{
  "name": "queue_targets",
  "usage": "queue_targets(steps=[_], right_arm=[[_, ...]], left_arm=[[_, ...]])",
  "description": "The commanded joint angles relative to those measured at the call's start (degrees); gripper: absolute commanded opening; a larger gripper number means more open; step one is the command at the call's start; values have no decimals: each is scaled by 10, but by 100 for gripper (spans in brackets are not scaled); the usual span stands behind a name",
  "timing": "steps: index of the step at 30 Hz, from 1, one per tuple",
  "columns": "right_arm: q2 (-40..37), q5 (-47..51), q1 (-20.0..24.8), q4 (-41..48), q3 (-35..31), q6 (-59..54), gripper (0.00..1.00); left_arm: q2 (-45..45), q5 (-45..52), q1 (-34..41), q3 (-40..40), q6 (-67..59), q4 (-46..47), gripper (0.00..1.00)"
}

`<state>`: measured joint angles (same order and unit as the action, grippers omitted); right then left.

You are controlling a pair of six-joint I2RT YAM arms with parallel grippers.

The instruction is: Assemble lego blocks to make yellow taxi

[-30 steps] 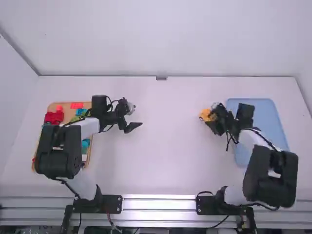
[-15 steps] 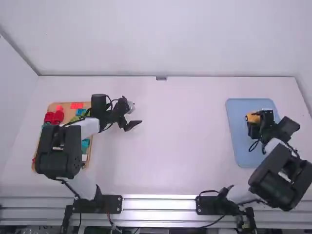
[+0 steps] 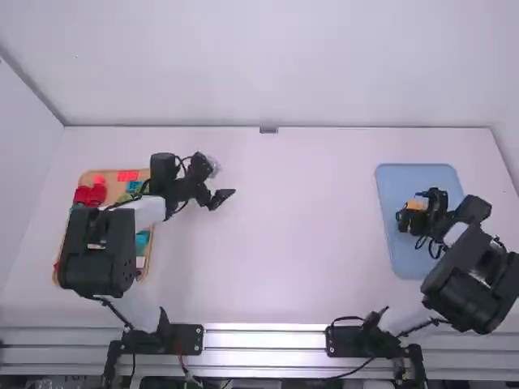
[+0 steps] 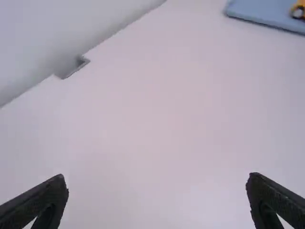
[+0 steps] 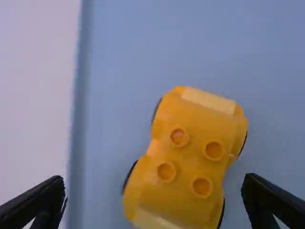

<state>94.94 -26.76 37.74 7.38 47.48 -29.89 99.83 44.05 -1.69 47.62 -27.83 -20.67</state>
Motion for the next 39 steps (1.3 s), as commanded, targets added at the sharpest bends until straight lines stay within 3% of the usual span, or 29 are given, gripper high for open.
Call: queue_targets(steps=[1, 8, 17, 28, 39], right_arm=[[-69, 35, -17, 37, 44, 18, 98], [-201, 165, -75, 110, 72, 153, 98], [-350, 161, -168, 110, 71, 241, 98], [-427, 238, -244, 33, -5, 299, 85], [-562, 268, -377, -74, -141, 299, 61]], left_arm=[[-52, -74, 6, -3, 90, 11, 99], [-200, -207, 26, -3, 90, 129, 99], [-404, -210, 19, -3, 90, 228, 99], [-480, -287, 17, -80, 167, 207, 86], [-617, -424, 17, -217, 278, 207, 62]])
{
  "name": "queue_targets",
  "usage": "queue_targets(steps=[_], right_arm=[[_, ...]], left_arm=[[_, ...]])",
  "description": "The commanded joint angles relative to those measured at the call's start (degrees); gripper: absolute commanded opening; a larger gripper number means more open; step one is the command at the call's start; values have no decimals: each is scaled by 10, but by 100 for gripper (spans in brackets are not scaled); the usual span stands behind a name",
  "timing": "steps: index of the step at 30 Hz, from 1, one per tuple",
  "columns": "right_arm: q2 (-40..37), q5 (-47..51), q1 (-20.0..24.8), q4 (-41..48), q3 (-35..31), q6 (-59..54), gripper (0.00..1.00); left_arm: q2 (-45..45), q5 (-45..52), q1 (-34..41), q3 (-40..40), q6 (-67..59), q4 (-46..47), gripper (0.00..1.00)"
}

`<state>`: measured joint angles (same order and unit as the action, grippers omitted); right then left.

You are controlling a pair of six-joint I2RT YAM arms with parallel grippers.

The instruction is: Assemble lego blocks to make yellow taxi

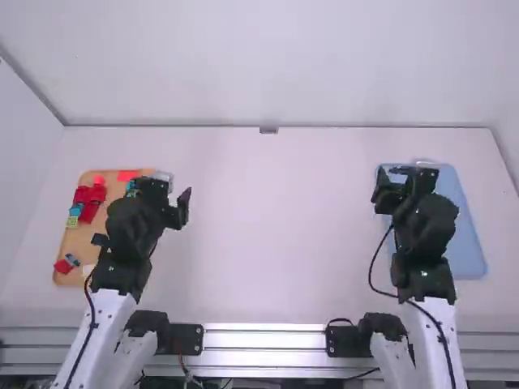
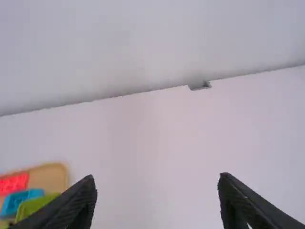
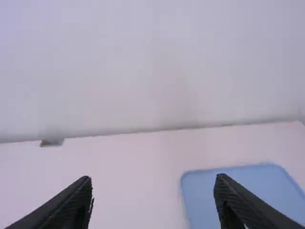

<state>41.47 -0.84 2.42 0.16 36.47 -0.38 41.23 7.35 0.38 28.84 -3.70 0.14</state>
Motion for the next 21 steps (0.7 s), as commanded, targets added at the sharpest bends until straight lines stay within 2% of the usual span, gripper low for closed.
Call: queue_targets(steps=[1, 10, 21], right_arm=[[-31, 8, -24, -2, -34, 4, 61], [-162, 8, -24, -2, -165, 4, 38], [-286, 8, -24, -2, -289, 4, 16]], left_arm=[[-35, -60, -4, -33, 37, -1, 61], [-165, -74, -4, -163, 37, -1, 38], [-286, -74, -4, -284, 37, -1, 17]])
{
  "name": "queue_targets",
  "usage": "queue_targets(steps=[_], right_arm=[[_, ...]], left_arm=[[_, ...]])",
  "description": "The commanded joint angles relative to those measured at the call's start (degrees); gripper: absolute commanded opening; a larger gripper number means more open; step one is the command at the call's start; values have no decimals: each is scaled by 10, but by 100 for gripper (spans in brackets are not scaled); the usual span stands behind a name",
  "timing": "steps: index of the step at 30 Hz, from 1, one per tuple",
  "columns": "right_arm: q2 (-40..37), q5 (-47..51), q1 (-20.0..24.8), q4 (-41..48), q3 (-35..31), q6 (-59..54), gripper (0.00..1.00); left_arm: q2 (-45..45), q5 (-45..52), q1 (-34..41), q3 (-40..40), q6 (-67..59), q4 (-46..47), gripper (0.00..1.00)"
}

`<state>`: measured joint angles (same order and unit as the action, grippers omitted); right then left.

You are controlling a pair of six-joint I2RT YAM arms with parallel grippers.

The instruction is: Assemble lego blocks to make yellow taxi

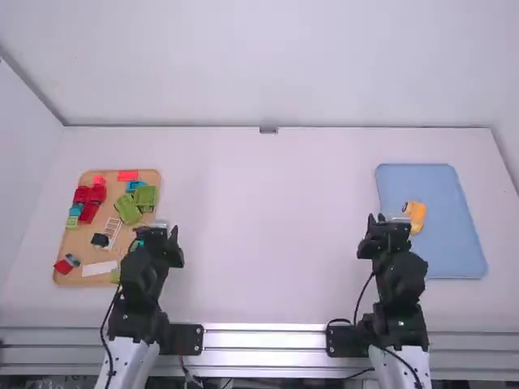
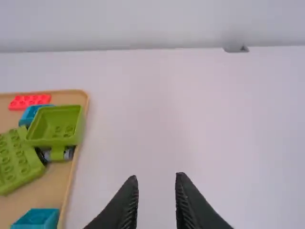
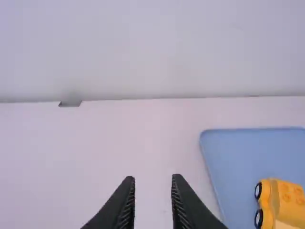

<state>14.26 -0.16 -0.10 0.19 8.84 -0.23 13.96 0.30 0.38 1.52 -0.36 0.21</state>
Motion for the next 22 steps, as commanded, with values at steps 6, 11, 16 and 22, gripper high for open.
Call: queue_targets(steps=[6, 11, 16, 22], right_arm=[[-63, 2, 1, -2, -61, 2, 8], [-99, 2, 1, -2, -88, 2, 1], [-128, 2, 1, -2, -88, 2, 0], [-143, 2, 1, -2, -88, 2, 0]], left_arm=[[-62, -3, -4, -15, 4, -2, 9], [-98, -3, -4, -15, 4, -2, 2], [-127, -3, -4, -15, 4, -2, 0], [-140, -3, -4, -15, 4, -2, 0]])
